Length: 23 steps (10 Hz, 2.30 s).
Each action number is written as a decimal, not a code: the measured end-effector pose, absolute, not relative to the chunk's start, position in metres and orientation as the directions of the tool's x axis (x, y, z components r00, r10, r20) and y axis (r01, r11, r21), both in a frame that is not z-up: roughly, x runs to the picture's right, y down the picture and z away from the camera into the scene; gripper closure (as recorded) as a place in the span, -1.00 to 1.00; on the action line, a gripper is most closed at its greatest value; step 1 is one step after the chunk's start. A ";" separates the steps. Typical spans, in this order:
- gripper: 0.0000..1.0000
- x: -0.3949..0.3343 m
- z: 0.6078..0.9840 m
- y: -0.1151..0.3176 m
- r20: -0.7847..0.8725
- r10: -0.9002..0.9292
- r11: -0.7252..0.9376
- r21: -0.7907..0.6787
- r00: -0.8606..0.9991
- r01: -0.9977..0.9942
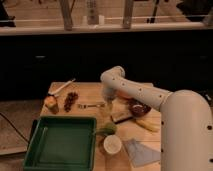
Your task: Place fork in tray
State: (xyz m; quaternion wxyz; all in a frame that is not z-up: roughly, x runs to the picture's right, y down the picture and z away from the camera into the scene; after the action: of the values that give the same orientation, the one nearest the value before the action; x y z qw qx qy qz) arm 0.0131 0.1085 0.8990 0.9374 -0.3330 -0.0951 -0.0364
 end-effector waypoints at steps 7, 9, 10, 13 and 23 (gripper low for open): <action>-0.60 0.007 0.914 0.122 0.204 -0.008 0.754 -0.642 0.979 0.139; -0.60 0.007 0.917 0.125 0.200 -0.008 0.750 -0.647 0.980 0.138; -0.60 0.008 0.918 0.127 0.196 -0.007 0.748 -0.650 0.981 0.135; -0.60 0.001 0.920 0.129 0.195 -0.015 0.744 -0.653 0.981 0.141; -0.60 -0.008 0.919 0.135 0.203 -0.036 0.737 -0.656 0.979 0.163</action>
State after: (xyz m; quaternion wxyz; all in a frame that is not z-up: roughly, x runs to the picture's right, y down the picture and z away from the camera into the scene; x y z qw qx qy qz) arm -0.0083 0.1350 0.9192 0.9277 -0.3585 -0.0886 -0.0538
